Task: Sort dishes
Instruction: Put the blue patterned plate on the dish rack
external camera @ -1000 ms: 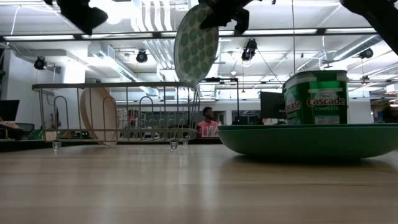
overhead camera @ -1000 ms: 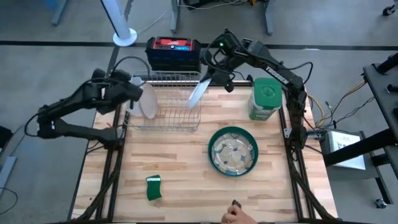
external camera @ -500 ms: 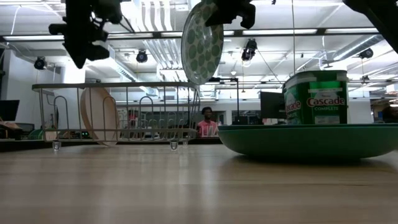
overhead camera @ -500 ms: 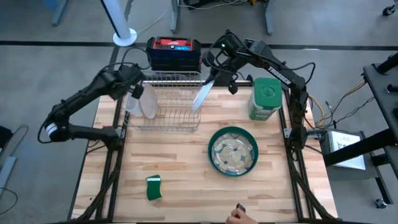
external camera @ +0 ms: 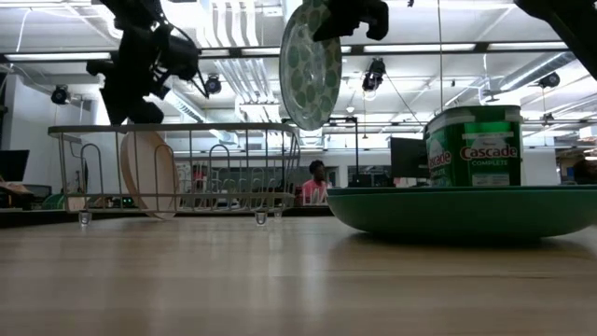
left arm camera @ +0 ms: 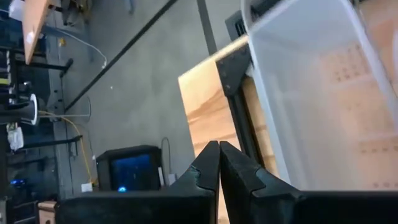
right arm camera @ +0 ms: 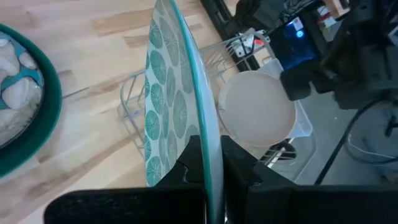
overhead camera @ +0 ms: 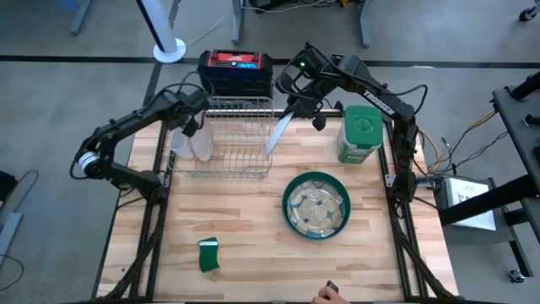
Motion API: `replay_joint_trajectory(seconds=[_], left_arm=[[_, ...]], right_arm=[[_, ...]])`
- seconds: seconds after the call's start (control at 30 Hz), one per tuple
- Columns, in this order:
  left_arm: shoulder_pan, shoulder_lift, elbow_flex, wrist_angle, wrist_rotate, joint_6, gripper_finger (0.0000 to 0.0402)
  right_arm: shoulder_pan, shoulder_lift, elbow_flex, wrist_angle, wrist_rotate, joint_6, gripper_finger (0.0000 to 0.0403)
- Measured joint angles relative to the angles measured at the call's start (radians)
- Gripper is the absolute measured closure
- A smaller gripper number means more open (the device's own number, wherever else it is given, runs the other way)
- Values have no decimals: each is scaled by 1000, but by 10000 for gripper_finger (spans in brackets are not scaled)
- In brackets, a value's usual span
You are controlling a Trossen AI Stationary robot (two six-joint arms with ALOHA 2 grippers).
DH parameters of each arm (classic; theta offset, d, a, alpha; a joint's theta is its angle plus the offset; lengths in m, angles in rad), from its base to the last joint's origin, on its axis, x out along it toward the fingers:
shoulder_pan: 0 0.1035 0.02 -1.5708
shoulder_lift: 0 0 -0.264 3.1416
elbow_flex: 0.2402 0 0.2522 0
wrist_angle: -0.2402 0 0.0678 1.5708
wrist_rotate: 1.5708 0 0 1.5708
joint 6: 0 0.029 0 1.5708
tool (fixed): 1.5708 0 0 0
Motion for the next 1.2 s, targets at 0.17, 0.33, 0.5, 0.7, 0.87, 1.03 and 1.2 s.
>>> replay_joint_trajectory(seconds=[0.17, 0.33, 0.5, 0.7, 0.87, 1.03, 1.2], left_arm=[[0, -12, -46, 7, 28, -21, 401], [0, -25, -77, 42, 92, -21, 401], [0, -25, -106, 66, 144, -11, 401], [0, -26, -111, 93, 182, 33, 401], [-1, -27, -110, 153, 196, 57, 401], [-2, -27, -109, 153, 220, 56, 401], [-13, -27, -109, 144, 240, 45, 401]], right_arm=[[0, 0, 0, 1, -2, 0, 397], [0, 0, 0, 0, -2, 0, 397], [4, 0, 0, 1, -2, 0, 397], [11, 0, 0, 2, -2, 0, 397], [11, 0, 0, 4, -2, 0, 397], [11, 0, 0, 4, -3, 0, 397], [11, 0, 0, 4, -2, 1, 397]])
